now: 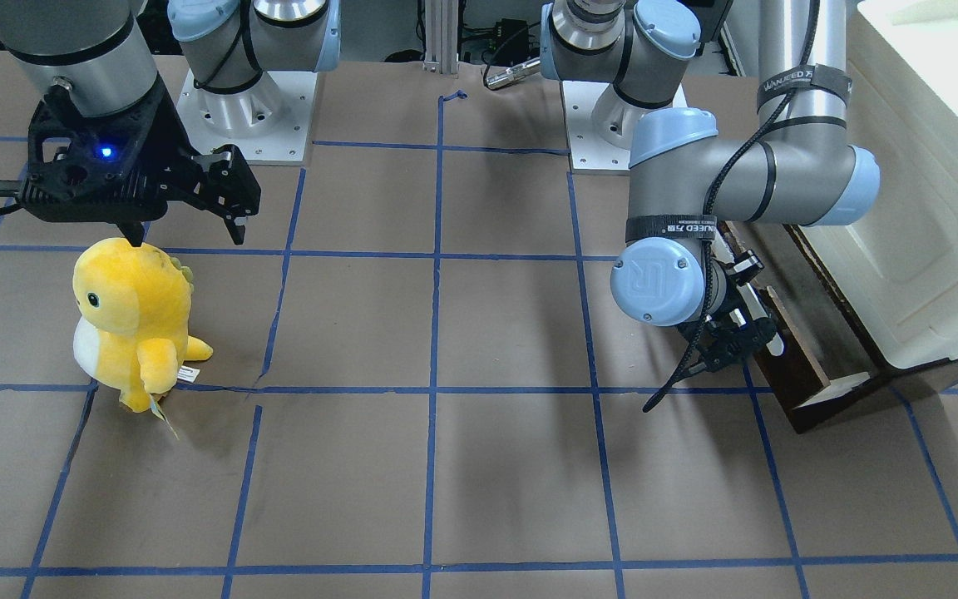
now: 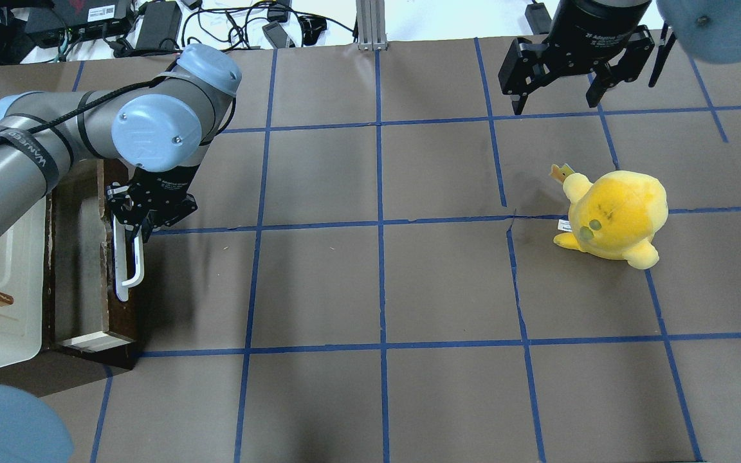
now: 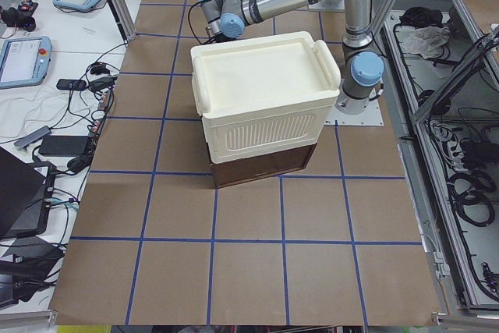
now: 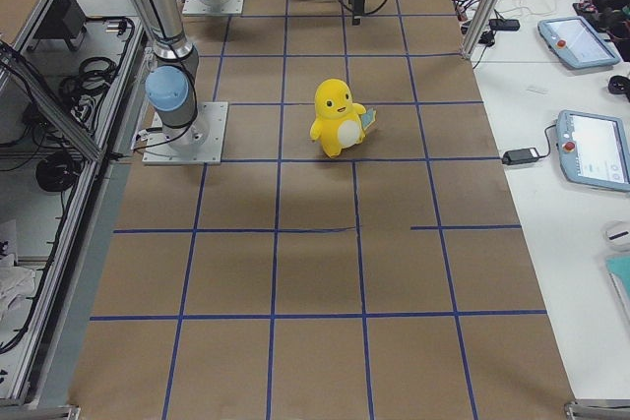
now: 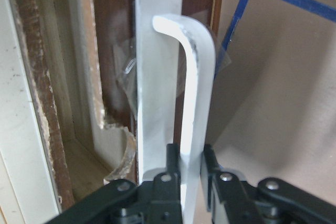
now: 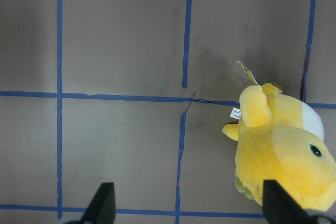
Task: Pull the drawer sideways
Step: 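Pull the handle with the left gripper, sliding the drawer outward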
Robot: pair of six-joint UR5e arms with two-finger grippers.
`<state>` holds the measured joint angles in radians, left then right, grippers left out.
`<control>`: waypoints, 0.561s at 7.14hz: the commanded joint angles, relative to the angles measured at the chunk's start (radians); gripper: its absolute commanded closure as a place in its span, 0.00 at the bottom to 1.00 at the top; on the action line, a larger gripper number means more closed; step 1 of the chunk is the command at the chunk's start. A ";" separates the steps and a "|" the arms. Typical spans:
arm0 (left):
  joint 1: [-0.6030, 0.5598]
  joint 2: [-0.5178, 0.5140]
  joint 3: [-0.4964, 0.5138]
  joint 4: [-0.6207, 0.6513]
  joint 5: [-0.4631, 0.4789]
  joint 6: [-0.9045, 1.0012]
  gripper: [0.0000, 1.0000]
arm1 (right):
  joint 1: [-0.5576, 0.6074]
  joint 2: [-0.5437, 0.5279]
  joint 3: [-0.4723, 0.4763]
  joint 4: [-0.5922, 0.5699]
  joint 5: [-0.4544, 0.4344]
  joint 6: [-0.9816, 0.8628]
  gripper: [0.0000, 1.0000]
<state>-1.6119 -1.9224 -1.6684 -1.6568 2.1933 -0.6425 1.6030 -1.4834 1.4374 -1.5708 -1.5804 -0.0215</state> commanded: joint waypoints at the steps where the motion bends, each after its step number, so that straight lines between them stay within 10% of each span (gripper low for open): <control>1: -0.008 -0.007 0.021 -0.001 -0.009 -0.006 1.00 | 0.000 0.000 0.000 0.000 0.000 0.000 0.00; 4: -0.011 -0.007 0.024 -0.001 -0.027 -0.008 1.00 | 0.000 0.000 0.000 0.000 -0.001 0.000 0.00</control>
<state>-1.6212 -1.9293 -1.6458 -1.6581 2.1696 -0.6491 1.6030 -1.4833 1.4373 -1.5708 -1.5807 -0.0215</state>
